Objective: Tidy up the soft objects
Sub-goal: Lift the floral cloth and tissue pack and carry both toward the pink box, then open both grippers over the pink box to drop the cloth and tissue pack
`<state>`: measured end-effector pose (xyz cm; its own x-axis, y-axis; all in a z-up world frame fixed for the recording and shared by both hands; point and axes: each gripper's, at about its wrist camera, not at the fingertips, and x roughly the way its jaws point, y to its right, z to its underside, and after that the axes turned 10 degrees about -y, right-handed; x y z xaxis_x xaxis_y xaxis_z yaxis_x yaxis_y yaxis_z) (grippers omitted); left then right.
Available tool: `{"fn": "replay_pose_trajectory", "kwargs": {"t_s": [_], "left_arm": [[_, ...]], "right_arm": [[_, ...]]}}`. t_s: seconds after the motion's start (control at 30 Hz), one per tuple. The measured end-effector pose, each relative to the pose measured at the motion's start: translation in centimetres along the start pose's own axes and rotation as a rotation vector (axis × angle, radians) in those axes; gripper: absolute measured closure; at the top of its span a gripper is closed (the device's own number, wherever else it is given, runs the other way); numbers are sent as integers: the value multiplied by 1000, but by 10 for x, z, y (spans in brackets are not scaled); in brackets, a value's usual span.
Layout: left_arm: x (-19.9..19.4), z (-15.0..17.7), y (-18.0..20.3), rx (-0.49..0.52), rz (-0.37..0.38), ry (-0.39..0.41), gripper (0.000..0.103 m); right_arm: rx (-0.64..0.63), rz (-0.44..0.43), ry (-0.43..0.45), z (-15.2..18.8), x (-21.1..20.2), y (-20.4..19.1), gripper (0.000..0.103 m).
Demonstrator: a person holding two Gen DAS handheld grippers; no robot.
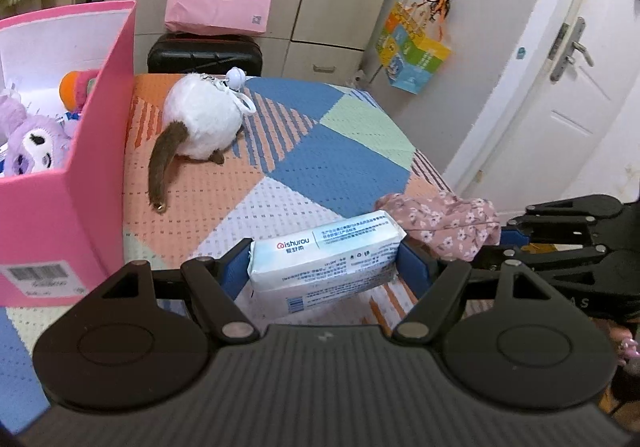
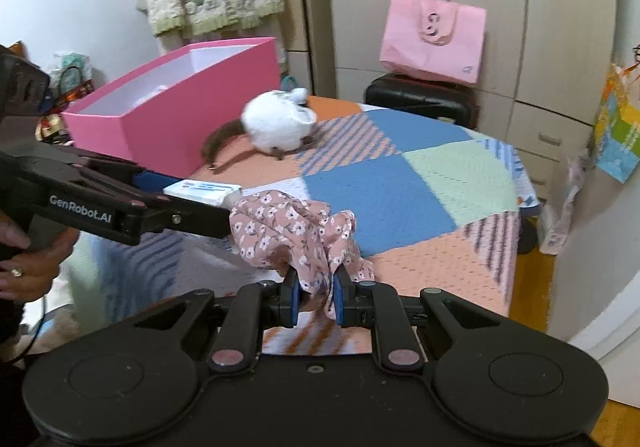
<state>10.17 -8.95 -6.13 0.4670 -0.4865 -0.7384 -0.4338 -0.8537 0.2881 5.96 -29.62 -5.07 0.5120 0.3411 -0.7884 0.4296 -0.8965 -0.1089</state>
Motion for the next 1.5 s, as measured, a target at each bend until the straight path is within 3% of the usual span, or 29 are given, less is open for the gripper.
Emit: {"fn": "replay_pose_trajectory", "kwargs": {"t_s": [0.43, 0.73, 0.93, 1.3, 1.5], "left_arm": [[-62, 23, -35, 3, 22, -74, 28], [-115, 11, -51, 43, -87, 37, 28], [-139, 2, -59, 52, -129, 131, 28], [-156, -32, -104, 14, -163, 302, 28], [-136, -65, -127, 19, -213, 311, 28]], "right_arm": [[-158, -254, -30, -34, -8, -60, 83], [-252, -304, 25, -72, -14, -94, 83], [-328, -338, 128, -98, -25, -114, 82], [-300, -394, 228, -155, -6, -123, 82], [-196, -441, 218, -190, 28, -104, 82]]}}
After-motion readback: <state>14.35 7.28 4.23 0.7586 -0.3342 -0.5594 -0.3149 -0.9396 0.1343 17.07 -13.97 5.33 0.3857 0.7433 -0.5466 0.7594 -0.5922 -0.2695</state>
